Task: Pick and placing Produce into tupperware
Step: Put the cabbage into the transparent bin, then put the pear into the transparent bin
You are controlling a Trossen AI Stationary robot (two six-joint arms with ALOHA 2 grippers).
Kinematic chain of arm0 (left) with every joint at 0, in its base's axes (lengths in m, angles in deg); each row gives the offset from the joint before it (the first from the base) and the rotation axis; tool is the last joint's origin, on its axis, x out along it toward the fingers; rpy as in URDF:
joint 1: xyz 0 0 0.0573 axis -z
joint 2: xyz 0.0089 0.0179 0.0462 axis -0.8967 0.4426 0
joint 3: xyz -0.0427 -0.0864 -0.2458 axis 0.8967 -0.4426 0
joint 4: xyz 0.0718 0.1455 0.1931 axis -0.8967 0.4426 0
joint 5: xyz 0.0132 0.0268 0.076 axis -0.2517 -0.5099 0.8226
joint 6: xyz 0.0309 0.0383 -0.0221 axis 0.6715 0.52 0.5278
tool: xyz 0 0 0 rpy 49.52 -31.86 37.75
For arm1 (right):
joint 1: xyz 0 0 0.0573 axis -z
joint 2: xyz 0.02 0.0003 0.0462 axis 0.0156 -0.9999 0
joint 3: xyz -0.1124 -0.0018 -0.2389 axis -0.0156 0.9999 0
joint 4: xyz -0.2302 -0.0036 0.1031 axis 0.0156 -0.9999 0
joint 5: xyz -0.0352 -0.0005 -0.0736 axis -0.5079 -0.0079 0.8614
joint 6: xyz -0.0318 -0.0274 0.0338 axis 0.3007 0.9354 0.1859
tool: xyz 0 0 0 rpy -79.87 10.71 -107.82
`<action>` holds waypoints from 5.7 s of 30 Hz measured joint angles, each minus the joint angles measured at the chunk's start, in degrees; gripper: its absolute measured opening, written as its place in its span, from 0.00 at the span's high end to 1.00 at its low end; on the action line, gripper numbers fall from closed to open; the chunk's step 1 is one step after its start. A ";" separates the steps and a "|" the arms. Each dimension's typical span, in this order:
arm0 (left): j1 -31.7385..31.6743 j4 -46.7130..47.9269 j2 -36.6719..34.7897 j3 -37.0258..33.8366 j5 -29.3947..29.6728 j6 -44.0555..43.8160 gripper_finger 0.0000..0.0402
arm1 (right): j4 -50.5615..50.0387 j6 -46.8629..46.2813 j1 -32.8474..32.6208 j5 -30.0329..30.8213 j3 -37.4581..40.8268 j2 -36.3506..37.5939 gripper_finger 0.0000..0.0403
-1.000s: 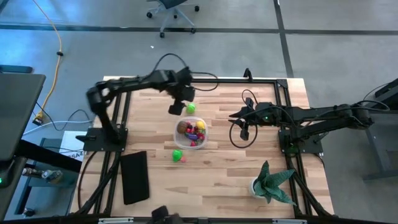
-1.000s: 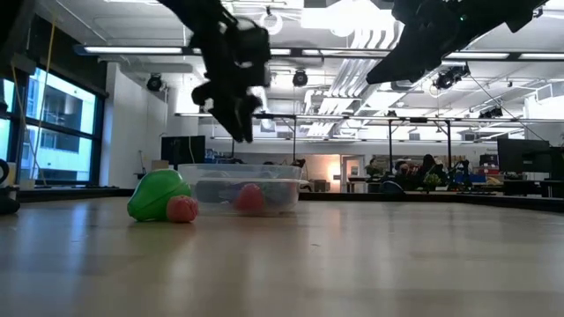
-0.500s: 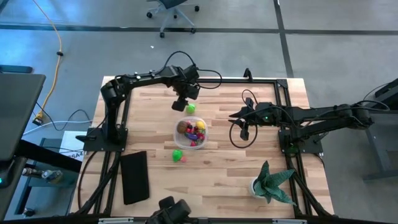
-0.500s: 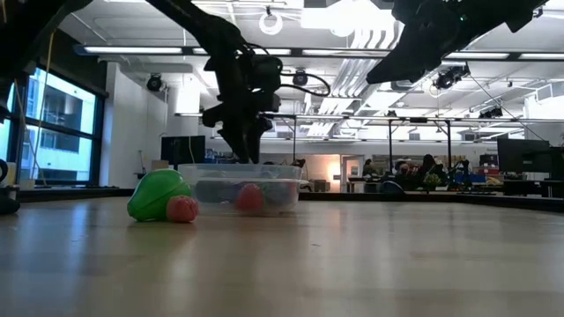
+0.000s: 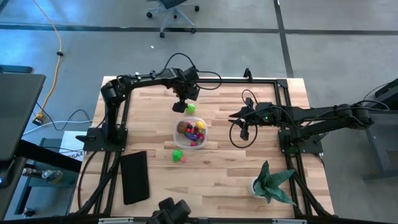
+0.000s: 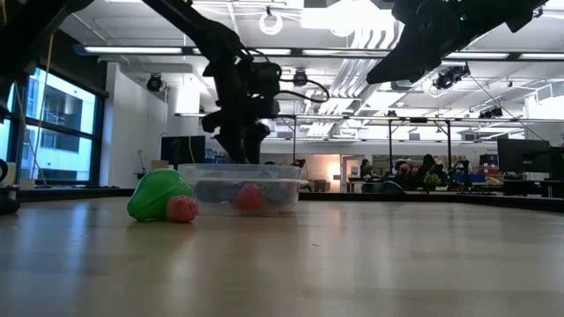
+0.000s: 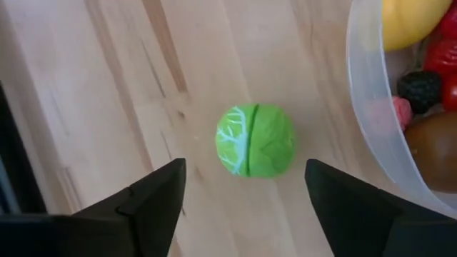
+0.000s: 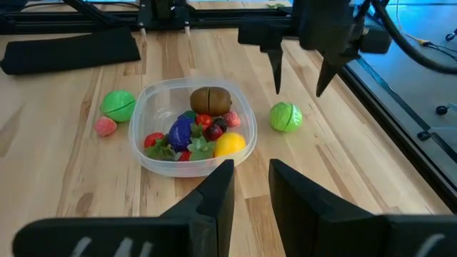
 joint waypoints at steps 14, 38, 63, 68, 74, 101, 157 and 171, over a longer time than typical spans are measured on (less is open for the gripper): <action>-0.04 -0.76 6.59 -0.18 -3.87 -1.71 0.30 | -0.02 0.00 0.02 0.00 -0.02 0.00 0.80; 0.00 -5.27 9.06 -0.16 -4.88 -1.95 0.39 | -0.01 0.00 0.01 -0.01 -0.02 0.00 0.80; 0.41 -0.96 -0.89 -0.16 -3.73 -5.31 0.40 | 0.00 0.00 0.01 -0.02 -0.02 0.00 0.80; 2.24 2.51 -6.62 -0.16 -2.06 -7.91 0.41 | -0.06 0.00 0.00 -0.02 -0.02 0.00 0.80; 7.94 7.17 -12.56 -0.16 2.93 -11.98 0.41 | -0.02 0.00 0.00 0.00 -0.02 0.02 0.80; 27.72 -10.33 -15.92 -23.20 5.34 -32.86 0.41 | -1.13 0.00 0.01 -0.01 0.00 0.02 0.80; 27.74 -11.45 -13.26 -22.36 4.54 -31.77 0.39 | -1.50 0.00 0.00 -0.01 0.00 0.02 0.80; 37.72 3.90 -28.51 -21.40 17.08 -52.14 0.45 | -1.48 0.00 0.00 -0.02 0.00 0.02 0.80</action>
